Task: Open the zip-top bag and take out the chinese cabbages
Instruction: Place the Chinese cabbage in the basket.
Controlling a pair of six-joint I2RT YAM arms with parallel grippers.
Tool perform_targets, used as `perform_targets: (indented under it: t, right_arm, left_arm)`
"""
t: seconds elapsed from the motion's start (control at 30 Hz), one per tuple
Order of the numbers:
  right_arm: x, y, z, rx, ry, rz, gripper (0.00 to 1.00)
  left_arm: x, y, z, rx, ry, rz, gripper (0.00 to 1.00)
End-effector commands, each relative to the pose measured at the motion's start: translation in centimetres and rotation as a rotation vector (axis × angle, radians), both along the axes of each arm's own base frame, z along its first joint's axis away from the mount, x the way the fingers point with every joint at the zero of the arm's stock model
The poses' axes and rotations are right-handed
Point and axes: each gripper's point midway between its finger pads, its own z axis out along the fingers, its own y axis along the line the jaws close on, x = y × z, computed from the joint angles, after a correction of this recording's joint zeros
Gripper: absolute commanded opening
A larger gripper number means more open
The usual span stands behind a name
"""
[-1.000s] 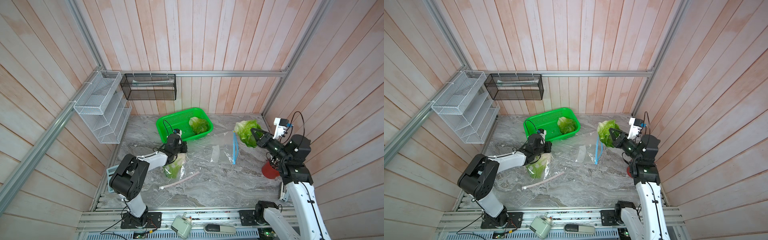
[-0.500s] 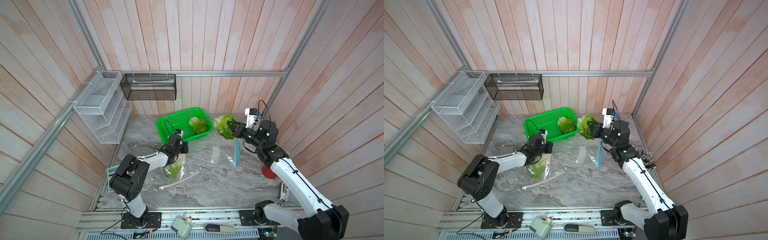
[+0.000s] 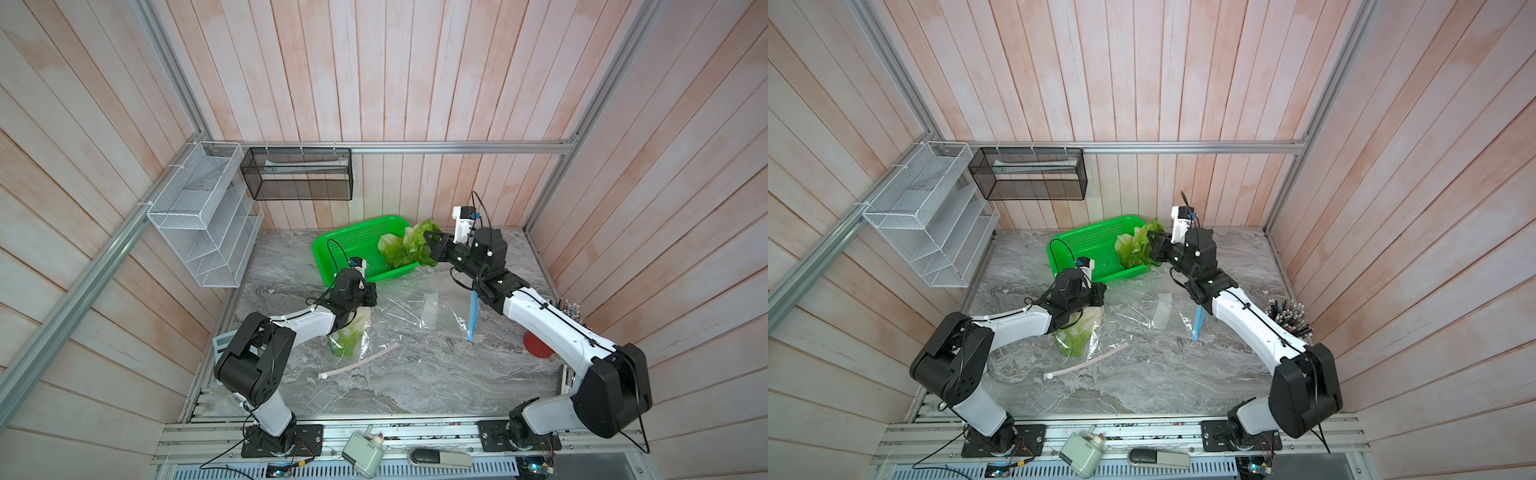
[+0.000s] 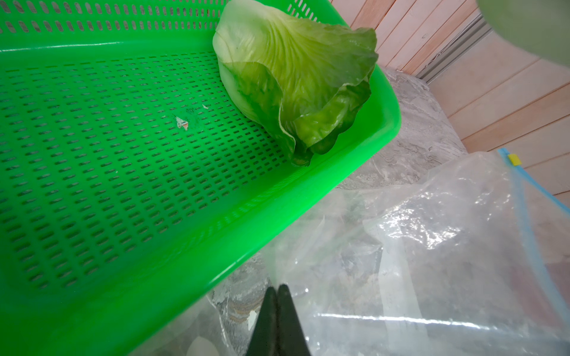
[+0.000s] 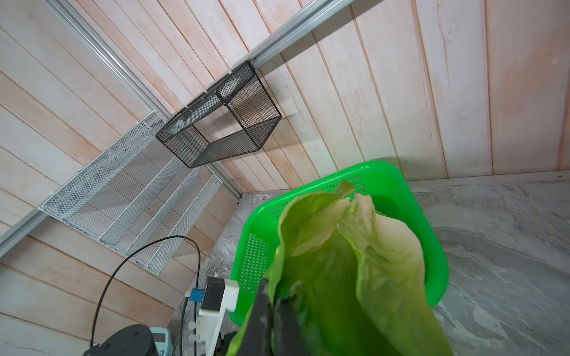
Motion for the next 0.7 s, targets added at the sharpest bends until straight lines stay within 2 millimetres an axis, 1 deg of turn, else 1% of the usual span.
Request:
perform_targets:
  t: [0.0, 0.1, 0.23, 0.33, 0.47, 0.6, 0.67]
  right_arm:
    - [2.2, 1.8, 1.8, 0.034, -0.084, -0.014, 0.0]
    - [3.9, 3.8, 0.6, 0.027, -0.077, 0.009, 0.0]
    - [5.8, 5.4, -0.3, 0.041, -0.071, 0.017, 0.0]
    - [6.9, 6.9, -1.5, 0.059, -0.061, 0.039, 0.0]
    - [7.8, 9.5, -2.9, 0.104, -0.048, 0.111, 0.0]
    - [8.6, 12.3, -4.4, 0.085, -0.032, 0.147, 0.0]
    - [9.1, 13.0, -5.4, 0.075, -0.019, 0.137, 0.0]
  left_arm:
    - [-0.2, -0.1, 0.9, -0.004, -0.037, -0.015, 0.0]
    - [-0.3, 0.0, 1.0, -0.006, -0.04, -0.011, 0.0]
    - [-0.7, 0.3, 1.2, -0.012, -0.054, 0.0, 0.0]
    - [-1.0, 0.4, 1.2, -0.015, -0.055, -0.004, 0.0]
    - [-1.1, 0.1, 1.2, -0.029, -0.056, -0.015, 0.0]
    - [-1.1, 0.0, 1.4, -0.047, -0.058, -0.015, 0.0]
    - [-1.0, -0.1, 1.5, -0.05, -0.061, -0.014, 0.0]
